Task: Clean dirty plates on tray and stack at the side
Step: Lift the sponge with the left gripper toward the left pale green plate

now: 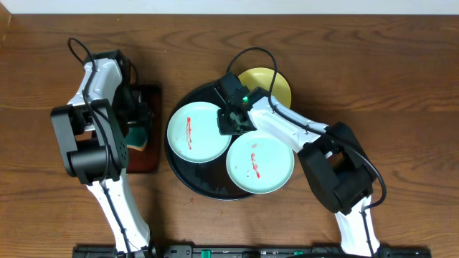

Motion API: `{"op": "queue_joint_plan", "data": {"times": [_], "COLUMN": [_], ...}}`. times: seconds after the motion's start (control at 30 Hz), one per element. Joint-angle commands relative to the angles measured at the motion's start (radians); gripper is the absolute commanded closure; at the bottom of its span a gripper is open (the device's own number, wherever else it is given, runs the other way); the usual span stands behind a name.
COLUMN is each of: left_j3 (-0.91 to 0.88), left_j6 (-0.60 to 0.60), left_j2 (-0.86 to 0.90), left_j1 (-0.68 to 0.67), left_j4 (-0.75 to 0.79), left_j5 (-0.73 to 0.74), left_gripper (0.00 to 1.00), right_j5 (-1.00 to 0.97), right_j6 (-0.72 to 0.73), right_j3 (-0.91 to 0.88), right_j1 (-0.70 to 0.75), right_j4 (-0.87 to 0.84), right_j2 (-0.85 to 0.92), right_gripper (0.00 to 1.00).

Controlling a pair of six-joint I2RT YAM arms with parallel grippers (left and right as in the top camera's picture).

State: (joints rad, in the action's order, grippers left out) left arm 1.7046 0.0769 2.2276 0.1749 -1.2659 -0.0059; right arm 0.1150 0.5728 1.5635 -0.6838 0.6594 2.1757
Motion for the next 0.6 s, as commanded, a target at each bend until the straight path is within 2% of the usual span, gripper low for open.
{"op": "queue_joint_plan", "data": {"times": [0.0,0.23,0.37,0.57], "left_j3": [0.076,0.076,0.051,-0.006], "left_j6": [-0.007,0.017,0.03,0.144], "left_j2": [0.007,-0.003,-0.003,-0.003], "left_j1": [0.001,0.001,0.001,0.001], "left_j4": [-0.028,-0.035,-0.027,0.008], "left_j5": [-0.002,-0.002,0.005,0.182], "left_gripper": [0.26,0.34,0.35,0.37], "right_j5": [-0.014,-0.015,-0.015,-0.021], "right_j6": [-0.013,-0.021,-0.021,-0.021], "right_j3": [-0.002,-0.002,-0.002,-0.002], "right_j1": [-0.008,-0.008,-0.008,-0.008], "right_j4": [-0.002,-0.002,-0.002,-0.001], "right_j2": [0.037,0.037,0.037,0.037], "right_gripper": [0.94,0.94,0.94,0.94]}}
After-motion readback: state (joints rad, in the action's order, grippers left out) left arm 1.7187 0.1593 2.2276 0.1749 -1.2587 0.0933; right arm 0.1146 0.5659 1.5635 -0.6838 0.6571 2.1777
